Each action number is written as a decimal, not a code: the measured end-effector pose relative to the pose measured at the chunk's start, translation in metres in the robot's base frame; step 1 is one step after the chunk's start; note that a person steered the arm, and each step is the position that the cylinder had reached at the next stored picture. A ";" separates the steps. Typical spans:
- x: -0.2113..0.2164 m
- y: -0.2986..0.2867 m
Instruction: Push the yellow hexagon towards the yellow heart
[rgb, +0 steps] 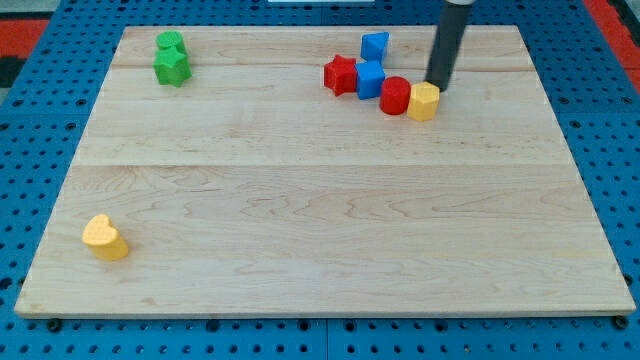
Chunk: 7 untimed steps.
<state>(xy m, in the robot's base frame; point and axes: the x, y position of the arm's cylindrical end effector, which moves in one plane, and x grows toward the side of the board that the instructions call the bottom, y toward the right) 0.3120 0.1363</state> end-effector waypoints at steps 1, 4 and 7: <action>0.013 -0.008; 0.119 -0.032; 0.217 -0.108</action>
<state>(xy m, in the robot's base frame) 0.5293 0.0281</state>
